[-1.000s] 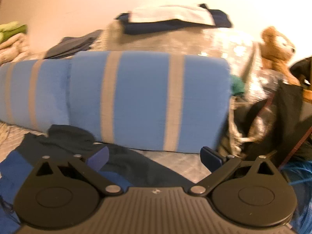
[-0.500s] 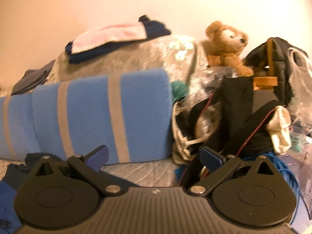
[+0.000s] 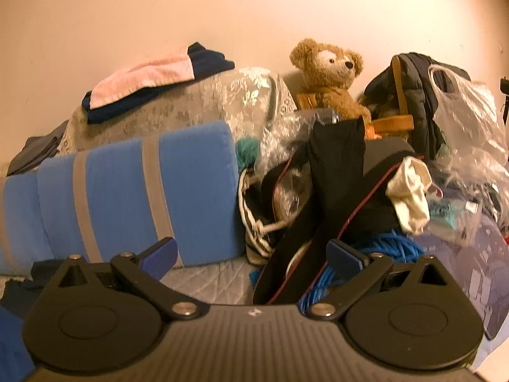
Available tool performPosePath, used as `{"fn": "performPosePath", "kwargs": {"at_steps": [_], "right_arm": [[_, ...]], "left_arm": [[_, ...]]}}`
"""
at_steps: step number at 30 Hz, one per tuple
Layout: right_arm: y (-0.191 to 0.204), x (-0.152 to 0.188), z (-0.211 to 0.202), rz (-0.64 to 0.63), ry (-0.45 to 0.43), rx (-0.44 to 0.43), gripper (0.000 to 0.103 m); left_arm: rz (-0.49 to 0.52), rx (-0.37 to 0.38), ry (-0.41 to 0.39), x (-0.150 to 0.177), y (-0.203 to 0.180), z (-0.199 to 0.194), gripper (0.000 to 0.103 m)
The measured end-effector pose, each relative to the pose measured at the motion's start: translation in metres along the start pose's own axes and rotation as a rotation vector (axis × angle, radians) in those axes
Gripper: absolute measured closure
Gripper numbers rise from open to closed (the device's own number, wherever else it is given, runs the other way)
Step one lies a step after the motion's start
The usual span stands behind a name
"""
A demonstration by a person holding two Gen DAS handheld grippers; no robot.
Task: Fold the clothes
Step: 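Reach the right gripper to the blue fleece sleeve end and grasp it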
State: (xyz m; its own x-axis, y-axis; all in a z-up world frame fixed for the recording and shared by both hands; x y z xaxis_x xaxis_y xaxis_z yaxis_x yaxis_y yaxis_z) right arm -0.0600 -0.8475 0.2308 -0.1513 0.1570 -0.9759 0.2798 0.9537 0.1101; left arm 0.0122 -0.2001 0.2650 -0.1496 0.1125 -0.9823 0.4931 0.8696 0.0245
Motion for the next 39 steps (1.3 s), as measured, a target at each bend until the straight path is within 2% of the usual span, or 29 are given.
{"fn": "performPosePath", "kwargs": {"at_steps": [7, 12, 20, 30, 33, 37, 39], "right_arm": [[-0.016, 0.041, -0.024, -0.012, -0.029, 0.006, 0.001], [-0.033, 0.077, -0.035, 0.007, -0.044, 0.026, 0.004], [-0.055, 0.125, -0.047, -0.036, -0.011, 0.071, 0.008], [-0.076, 0.160, -0.044, -0.047, 0.053, 0.124, 0.029], [-0.082, 0.169, -0.039, -0.058, 0.070, 0.145, 0.039], [-0.094, 0.183, -0.027, -0.065, 0.088, 0.193, 0.051], [-0.100, 0.190, -0.020, -0.066, 0.099, 0.226, 0.057]], "left_arm": [[-0.003, 0.043, 0.052, 0.049, -0.028, 0.006, 0.026], [-0.055, 0.041, 0.088, 0.078, -0.039, 0.015, 0.026], [-0.112, 0.053, 0.117, 0.113, -0.056, 0.032, 0.026], [-0.149, 0.052, 0.103, 0.172, -0.084, 0.045, 0.026], [-0.204, 0.046, 0.116, 0.179, -0.078, 0.046, 0.026], [-0.302, 0.015, 0.086, 0.183, -0.062, 0.040, 0.026], [-0.319, -0.008, 0.076, 0.183, -0.059, 0.037, 0.026]]}}
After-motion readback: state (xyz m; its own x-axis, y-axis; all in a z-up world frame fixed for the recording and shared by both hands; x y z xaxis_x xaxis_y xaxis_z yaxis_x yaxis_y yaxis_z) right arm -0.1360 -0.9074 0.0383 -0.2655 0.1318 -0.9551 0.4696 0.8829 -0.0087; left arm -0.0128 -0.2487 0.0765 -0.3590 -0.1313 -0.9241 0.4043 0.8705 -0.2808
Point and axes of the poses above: each gripper's, at about its wrist camera, not at the fingertips, and z roughly the way its jaws point, y to its left, x to its underside, the point moved 5 cm from there along z, roughly the way its jaws point, and after that the axes turned 15 degrees about -y, right-handed, at the moved point
